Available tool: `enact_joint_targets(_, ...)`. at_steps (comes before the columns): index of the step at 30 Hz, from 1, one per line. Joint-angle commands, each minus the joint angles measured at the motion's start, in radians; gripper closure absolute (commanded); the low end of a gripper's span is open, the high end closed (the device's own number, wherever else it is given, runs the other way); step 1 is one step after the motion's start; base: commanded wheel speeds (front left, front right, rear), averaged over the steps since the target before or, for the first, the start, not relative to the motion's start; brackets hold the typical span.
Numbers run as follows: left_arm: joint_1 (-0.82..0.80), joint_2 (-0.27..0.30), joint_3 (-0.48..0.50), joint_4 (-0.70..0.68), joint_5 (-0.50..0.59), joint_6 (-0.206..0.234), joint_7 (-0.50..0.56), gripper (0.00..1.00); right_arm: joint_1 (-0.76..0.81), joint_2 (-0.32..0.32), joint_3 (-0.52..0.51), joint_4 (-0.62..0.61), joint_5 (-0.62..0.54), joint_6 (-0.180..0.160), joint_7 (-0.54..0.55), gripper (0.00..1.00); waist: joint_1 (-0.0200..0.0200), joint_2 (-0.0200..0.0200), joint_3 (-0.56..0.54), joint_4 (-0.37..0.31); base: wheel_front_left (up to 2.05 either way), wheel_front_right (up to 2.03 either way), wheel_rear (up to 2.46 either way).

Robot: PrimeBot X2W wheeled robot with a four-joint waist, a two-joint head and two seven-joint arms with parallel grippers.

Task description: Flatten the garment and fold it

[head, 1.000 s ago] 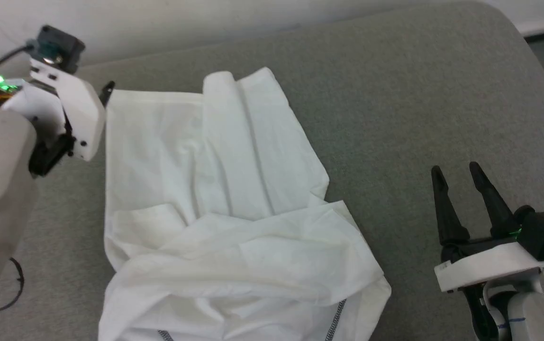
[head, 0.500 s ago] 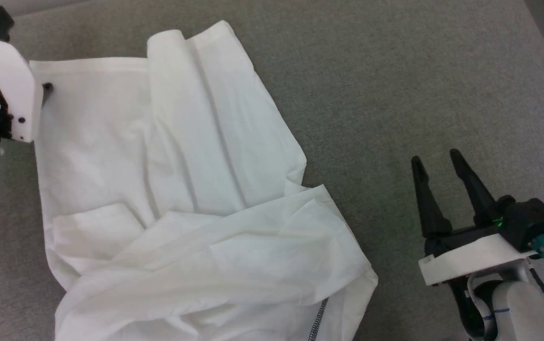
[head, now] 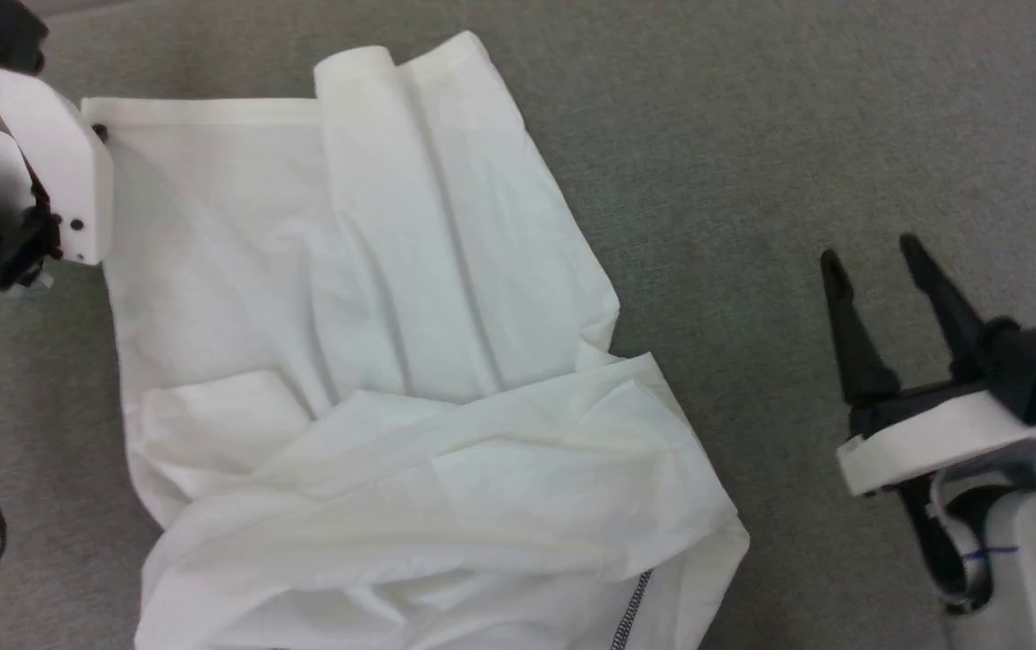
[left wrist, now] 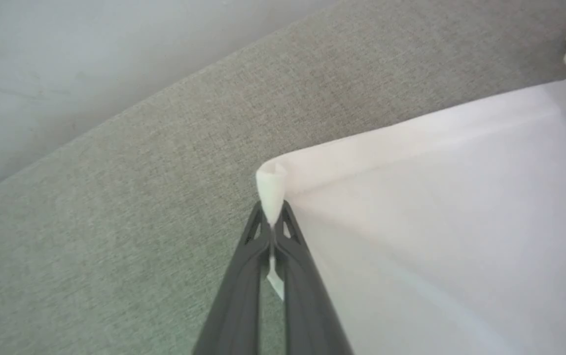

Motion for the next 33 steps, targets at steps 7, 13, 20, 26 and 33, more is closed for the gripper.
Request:
enact_joint_targets(7, 0.061, -0.021, 0.006, -0.034, 0.033, 0.016, -0.184, 1.0, -0.166, -0.182, 0.118, -0.075, 0.158, -0.002, 0.261, 0.0, -0.0001, 0.0, -0.103, 0.167, 0.0, 0.0, 0.0)
enact_joint_targets(13, 0.078, -0.043, -0.003, -0.15, 0.063, 0.039, -0.272, 1.0, -0.396, -0.292, 0.26, 0.025, 0.347, -0.002, 0.55, 0.0, -0.0001, 0.0, -0.08, 0.279, 0.0, 0.0, 0.0)
enact_joint_targets(20, 0.076, -0.079, -0.025, -0.281, 0.102, 0.074, -0.31, 1.0, -0.673, -0.349, 0.389, 0.303, 0.392, -0.002, 0.774, 0.0, -0.0001, 0.0, -0.018, 0.39, 0.0, 0.0, 0.0)
enact_joint_targets(26, 0.065, -0.131, -0.04, -0.357, 0.121, 0.095, -0.338, 1.0, -0.826, -0.352, 0.449, 0.53, 0.357, -0.002, 0.814, 0.0, -0.0001, 0.0, 0.026, 0.467, 0.0, 0.0, 0.0)
enact_joint_targets(33, 0.055, -0.168, -0.055, -0.35, 0.142, 0.093, -0.39, 1.0, -0.901, -0.307, 0.452, 0.765, 0.29, -0.002, 0.79, 0.0, -0.0001, 0.0, 0.054, 0.502, 0.0, 0.0, 0.0)
